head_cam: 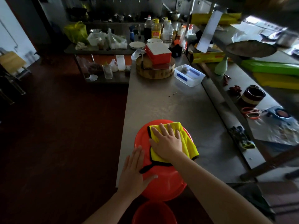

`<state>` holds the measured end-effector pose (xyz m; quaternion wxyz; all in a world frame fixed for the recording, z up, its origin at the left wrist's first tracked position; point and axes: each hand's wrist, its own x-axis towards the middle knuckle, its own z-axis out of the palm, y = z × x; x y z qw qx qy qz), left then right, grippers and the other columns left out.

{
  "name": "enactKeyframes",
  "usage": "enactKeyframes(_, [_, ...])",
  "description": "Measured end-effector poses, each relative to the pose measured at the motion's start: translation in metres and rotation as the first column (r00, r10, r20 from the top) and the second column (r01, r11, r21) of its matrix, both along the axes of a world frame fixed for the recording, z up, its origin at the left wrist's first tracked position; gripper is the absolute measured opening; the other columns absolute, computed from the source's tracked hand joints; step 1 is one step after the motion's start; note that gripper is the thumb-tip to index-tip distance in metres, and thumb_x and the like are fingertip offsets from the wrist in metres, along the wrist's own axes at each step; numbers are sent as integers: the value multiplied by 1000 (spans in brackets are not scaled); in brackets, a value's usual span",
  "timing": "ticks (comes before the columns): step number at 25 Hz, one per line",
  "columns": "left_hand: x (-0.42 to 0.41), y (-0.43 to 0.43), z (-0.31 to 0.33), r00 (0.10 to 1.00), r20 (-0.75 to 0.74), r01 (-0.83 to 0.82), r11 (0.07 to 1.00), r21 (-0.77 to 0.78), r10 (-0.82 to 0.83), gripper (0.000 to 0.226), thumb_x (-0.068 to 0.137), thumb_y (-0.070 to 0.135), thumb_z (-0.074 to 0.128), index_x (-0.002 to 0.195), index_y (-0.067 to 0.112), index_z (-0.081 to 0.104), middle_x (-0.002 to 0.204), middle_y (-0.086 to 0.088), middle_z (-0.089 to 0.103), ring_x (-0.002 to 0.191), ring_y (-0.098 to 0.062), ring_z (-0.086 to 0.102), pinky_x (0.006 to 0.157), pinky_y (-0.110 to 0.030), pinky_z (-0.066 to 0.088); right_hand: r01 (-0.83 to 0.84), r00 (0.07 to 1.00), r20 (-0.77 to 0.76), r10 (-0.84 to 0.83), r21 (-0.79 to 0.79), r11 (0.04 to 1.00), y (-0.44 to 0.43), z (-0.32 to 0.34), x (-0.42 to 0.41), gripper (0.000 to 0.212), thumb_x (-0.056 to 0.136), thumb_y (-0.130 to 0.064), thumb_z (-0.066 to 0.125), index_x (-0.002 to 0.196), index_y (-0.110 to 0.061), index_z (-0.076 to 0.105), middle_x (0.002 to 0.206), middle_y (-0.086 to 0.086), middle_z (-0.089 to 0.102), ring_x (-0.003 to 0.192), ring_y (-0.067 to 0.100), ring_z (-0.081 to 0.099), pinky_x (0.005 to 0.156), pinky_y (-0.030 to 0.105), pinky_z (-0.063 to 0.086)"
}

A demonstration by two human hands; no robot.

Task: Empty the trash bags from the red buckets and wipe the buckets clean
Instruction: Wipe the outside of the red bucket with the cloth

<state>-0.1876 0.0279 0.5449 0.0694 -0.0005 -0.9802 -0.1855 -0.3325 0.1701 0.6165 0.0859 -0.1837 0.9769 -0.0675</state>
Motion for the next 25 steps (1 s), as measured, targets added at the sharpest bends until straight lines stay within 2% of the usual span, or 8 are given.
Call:
enactKeyframes(4, [-1, 4, 2, 1000, -14, -14, 1000, 15, 14, 111, 81, 88, 39, 160, 19, 5, 168, 6, -7, 153, -10, -8, 125, -43, 14, 79, 997, -15, -78, 36, 996, 40, -1, -2, 67, 96, -72, 21, 158, -49, 9, 170, -6, 2, 156, 25, -5, 123, 56, -6])
enactKeyframes(13, [-4, 2, 2, 999, -48, -3, 997, 79, 7, 110, 81, 84, 51, 159, 16, 17, 167, 3, 12, 154, -11, 5, 122, -44, 24, -89, 995, 41, 91, -47, 995, -25, -3, 31, 61, 103, -61, 21, 160, -43, 7, 170, -3, -5, 155, 30, -13, 124, 56, -1])
enactKeyframes(16, [-3, 2, 2, 999, -46, -5, 1000, 6, 5, 109, 81, 86, 46, 159, 15, 19, 167, 1, 12, 154, -14, 7, 122, -46, 23, -95, 995, 15, 96, -29, 995, -11, 0, 29, 64, 100, -67, 21, 159, -45, 7, 170, -5, -3, 156, 26, -10, 126, 52, 0])
enactKeyframes(18, [-3, 2, 1, 999, -52, -8, 1000, -30, 7, 110, 81, 88, 43, 159, 13, 20, 167, 0, 12, 154, -16, 9, 122, -47, 22, -12, 1000, -4, 13, 4, 1000, 13, 1, 23, 69, 95, -75, 22, 157, -49, 8, 170, -4, -5, 156, 25, -6, 123, 54, -7])
enactKeyframes(20, [-3, 1, 1, 998, -62, 2, 1000, -25, -4, 110, 81, 87, 42, 158, 12, 21, 167, -2, 12, 154, -19, 12, 121, -47, 23, 132, 991, -24, -132, 32, 991, 38, 2, 16, 72, 89, -83, 21, 154, -56, 8, 170, 0, -10, 156, 26, -11, 109, 63, -27])
enactKeyframes(21, [-3, 2, 0, 998, -64, 5, 1000, -19, -7, 110, 81, 87, 42, 158, 12, 19, 167, -2, 12, 154, -19, 12, 121, -48, 24, 177, 984, -19, -176, 40, 983, 46, 3, 15, 73, 87, -85, 20, 153, -58, 7, 169, 2, -13, 155, 27, -15, 103, 65, -31])
enactKeyframes(23, [-3, 4, -1, 998, -62, 4, 1000, -3, -5, 110, 81, 86, 41, 159, 13, 17, 167, -2, 11, 154, -20, 11, 121, -48, 24, 182, 983, 8, -183, 48, 982, 50, 4, 16, 72, 88, -84, 21, 154, -57, 7, 169, 5, -14, 154, 30, -18, 111, 68, -19])
enactKeyframes(25, [-3, 5, -3, 997, -73, 0, 1000, 0, 0, 110, 80, 85, 45, 158, 12, 19, 167, -2, 12, 154, -20, 11, 122, -45, 22, 140, 990, 28, -140, 21, 990, 38, 6, 25, 70, 92, -78, 26, 155, -53, 8, 170, 7, -10, 156, 31, -9, 122, 61, 0])
